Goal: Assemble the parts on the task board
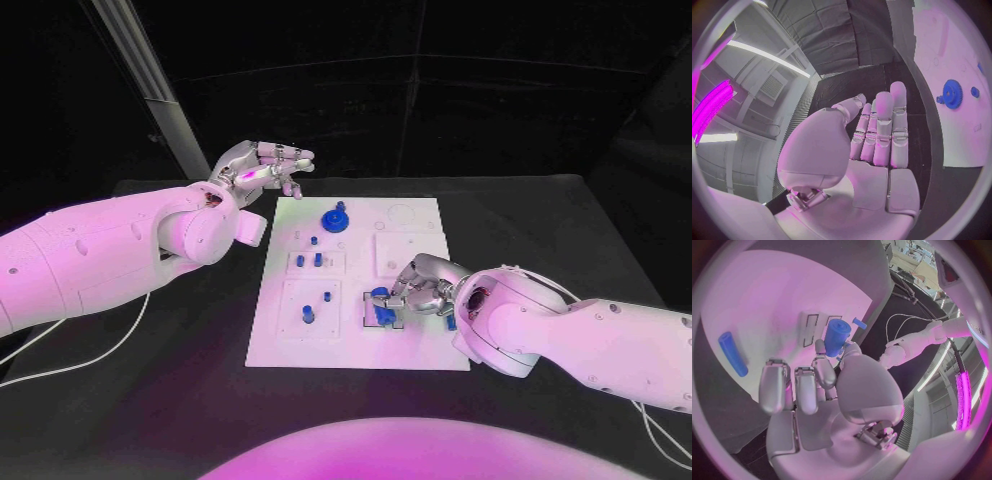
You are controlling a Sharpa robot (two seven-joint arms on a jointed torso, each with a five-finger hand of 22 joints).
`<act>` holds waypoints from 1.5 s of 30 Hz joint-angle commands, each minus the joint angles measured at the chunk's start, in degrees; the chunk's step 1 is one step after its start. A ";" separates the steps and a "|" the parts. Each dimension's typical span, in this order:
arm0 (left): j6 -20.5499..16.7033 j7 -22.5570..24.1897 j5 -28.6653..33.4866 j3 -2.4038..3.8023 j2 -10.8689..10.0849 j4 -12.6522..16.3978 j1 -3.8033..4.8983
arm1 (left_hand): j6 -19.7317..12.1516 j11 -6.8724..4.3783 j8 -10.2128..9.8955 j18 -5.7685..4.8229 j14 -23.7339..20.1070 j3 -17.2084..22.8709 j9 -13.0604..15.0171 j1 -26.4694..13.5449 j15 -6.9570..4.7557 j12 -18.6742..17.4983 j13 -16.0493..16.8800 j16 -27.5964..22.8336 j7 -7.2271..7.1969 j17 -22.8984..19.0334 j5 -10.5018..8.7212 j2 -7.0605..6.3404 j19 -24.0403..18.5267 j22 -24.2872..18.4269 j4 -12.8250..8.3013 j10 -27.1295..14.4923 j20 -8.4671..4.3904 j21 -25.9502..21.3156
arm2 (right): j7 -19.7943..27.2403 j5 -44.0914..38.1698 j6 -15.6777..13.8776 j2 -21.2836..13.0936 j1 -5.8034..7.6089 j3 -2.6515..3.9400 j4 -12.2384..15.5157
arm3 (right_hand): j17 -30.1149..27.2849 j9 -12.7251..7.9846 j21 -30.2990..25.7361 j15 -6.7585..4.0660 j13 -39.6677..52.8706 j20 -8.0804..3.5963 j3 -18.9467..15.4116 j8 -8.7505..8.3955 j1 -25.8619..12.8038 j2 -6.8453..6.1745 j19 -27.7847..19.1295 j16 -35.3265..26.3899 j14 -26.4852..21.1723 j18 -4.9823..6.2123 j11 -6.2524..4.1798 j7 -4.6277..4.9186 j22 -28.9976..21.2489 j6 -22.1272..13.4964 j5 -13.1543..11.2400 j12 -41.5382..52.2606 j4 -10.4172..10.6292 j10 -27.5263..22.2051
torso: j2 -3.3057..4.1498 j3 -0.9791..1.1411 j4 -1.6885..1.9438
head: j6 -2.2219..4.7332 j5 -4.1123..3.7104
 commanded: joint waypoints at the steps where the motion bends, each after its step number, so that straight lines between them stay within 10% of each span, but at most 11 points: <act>1: 0.40 0.31 0.20 0.05 0.04 0.14 0.12 | 0.20 -0.04 0.33 0.37 -0.37 -0.11 0.00 0.47 0.06 0.37 -0.02 -0.25 0.12 -0.09 0.23 -0.11 -0.05 -0.06 -0.30 -0.54 -0.08 -0.22 | -2.01 -0.17 1.77 0.67 0.09 0.03 -0.48 | 3.91 0.16 0.16 -0.35 -0.07 -0.51 -0.59 -0.06 -0.90 0.05 0.03 0.17 3.98 -1.16 -0.36 -1.48 0.02 1.62 -0.92 -0.42 0.05 0.03 | 0.00 0.00 -0.01 | -0.11 0.11; 5: 0.38 0.31 0.20 0.05 0.02 0.14 0.13 | 0.20 -0.04 0.33 0.37 -0.37 -0.11 0.00 0.47 0.06 0.37 -0.02 -0.25 0.12 -0.09 0.23 -0.11 -0.05 -0.06 -0.30 -0.54 -0.08 -0.22 | -3.00 -0.84 2.59 1.19 0.09 0.03 -0.90 | 3.51 0.59 0.19 -0.32 -0.57 -0.51 -1.75 -0.20 -2.53 -0.06 0.07 -0.07 3.89 -1.21 -0.33 -1.47 0.16 1.54 -4.87 -1.19 0.07 -0.14 | -0.02 0.02 -0.11 | -0.21 0.32; 9: 0.38 0.32 0.20 0.05 0.00 0.12 0.13 | 0.20 -0.04 0.33 0.37 -0.37 -0.11 0.00 0.47 0.06 0.37 -0.02 -0.25 0.12 -0.09 0.23 -0.11 -0.05 -0.06 -0.30 -0.54 -0.08 -0.22 | -3.46 -1.86 2.81 1.48 0.09 0.03 -1.07 | 3.01 1.28 0.10 -0.26 -1.30 -0.50 -4.58 -0.42 -6.05 -0.35 0.01 -0.42 3.77 -1.20 -0.21 -1.39 0.12 1.20 -18.79 -2.42 -0.10 -0.57 | -0.03 0.03 -0.14 | -0.27 0.43; 14: 0.37 0.30 0.20 0.05 0.01 0.10 0.14 | 0.20 -0.04 0.33 0.37 -0.37 -0.11 0.00 0.47 0.06 0.37 -0.02 -0.25 0.12 -0.09 0.23 -0.11 -0.05 -0.06 -0.30 -0.54 -0.08 -0.22 | -3.62 -3.27 2.61 1.68 0.09 0.03 -1.10 | 2.07 1.91 -0.36 0.11 -3.74 -0.11 -5.42 -1.05 -11.51 -3.79 -0.36 -1.07 3.56 -1.07 0.35 -0.93 -0.54 0.07 -28.57 -5.75 0.39 -2.13 | -0.03 0.05 -0.10 | -0.20 0.41; 17: 0.36 0.29 0.20 0.05 0.01 0.07 0.14 | 0.20 -0.04 0.33 0.37 -0.37 -0.11 0.00 0.47 0.06 0.37 -0.02 -0.25 0.12 -0.09 0.23 -0.11 -0.05 -0.06 -0.30 -0.54 -0.08 -0.22 | -3.67 -4.03 2.56 1.66 0.09 0.03 -1.03 | 1.60 2.39 -0.61 0.27 -5.46 0.01 -2.56 -1.27 -15.35 -7.29 -0.52 -1.46 3.45 -1.00 0.37 -0.72 -0.85 -0.30 -29.16 -8.01 0.52 -3.01 | -0.08 0.06 -0.12 | -0.23 0.41; 20: 0.36 0.29 0.20 0.05 0.01 0.05 0.14 | 0.20 -0.04 0.33 0.37 -0.37 -0.11 0.00 0.47 0.06 0.37 -0.02 -0.25 0.12 -0.09 0.23 -0.11 -0.05 -0.06 -0.30 -0.54 -0.08 -0.22 | -3.46 -4.47 2.69 1.52 0.09 0.03 -0.88 | 1.62 2.53 -0.64 0.27 -5.69 0.02 -1.83 -1.27 -15.51 -7.53 -0.53 -1.49 3.46 -0.99 0.36 -0.72 -0.88 -0.29 -29.07 -8.32 0.42 -3.07 | -0.07 0.08 -0.09 | -0.26 0.40; 23: 0.38 0.28 0.20 0.05 0.01 0.02 0.14 | 0.20 -0.04 0.33 0.37 -0.37 -0.11 0.00 0.47 0.06 0.37 -0.02 -0.25 0.12 -0.09 0.23 -0.11 -0.05 -0.06 -0.30 -0.54 -0.08 -0.22 | -2.71 -5.09 3.14 1.26 0.09 0.03 -0.53 | 1.78 3.02 -0.57 0.25 -5.59 0.04 0.63 -1.25 -9.57 -5.08 -0.44 -1.48 3.53 -1.03 0.34 -0.79 -0.66 -0.25 -26.62 -8.32 -0.83 -2.82 | -0.05 0.11 -0.14 | -0.32 0.43; 31: 0.43 0.27 0.20 0.05 0.09 -0.10 0.13 | 0.20 -0.04 0.33 0.37 -0.37 -0.11 0.00 0.47 0.06 0.37 -0.02 -0.25 0.12 -0.09 0.23 -0.11 -0.05 -0.06 -0.30 -0.54 -0.08 -0.22 | -1.65 -7.59 4.19 1.02 0.09 0.03 0.06 | 2.61 4.13 0.08 -0.11 -4.36 -0.23 2.46 -0.59 2.93 -4.05 0.08 -1.11 3.73 -1.27 -0.08 -1.16 0.72 0.69 -24.51 -7.08 -7.27 -1.88 | -0.06 0.07 -0.13 | -0.37 0.36; 45: 0.38 0.19 0.20 0.05 0.15 -0.30 0.13 | 0.19 -0.04 0.39 0.37 -0.38 -0.10 0.00 0.51 0.05 0.49 -0.03 -0.24 0.12 -0.16 0.24 -0.10 -0.01 -0.13 -0.33 -0.59 -0.08 -0.30 | -2.54 -11.49 2.67 1.20 0.09 0.04 -0.35 | 2.97 4.58 0.32 -0.22 -3.54 -0.36 2.58 -0.44 4.19 -2.76 0.25 -0.96 3.80 -1.37 -0.23 -1.32 1.23 1.25 -24.72 -6.28 -8.27 -1.29 | -0.02 0.04 -0.12 | -0.40 0.31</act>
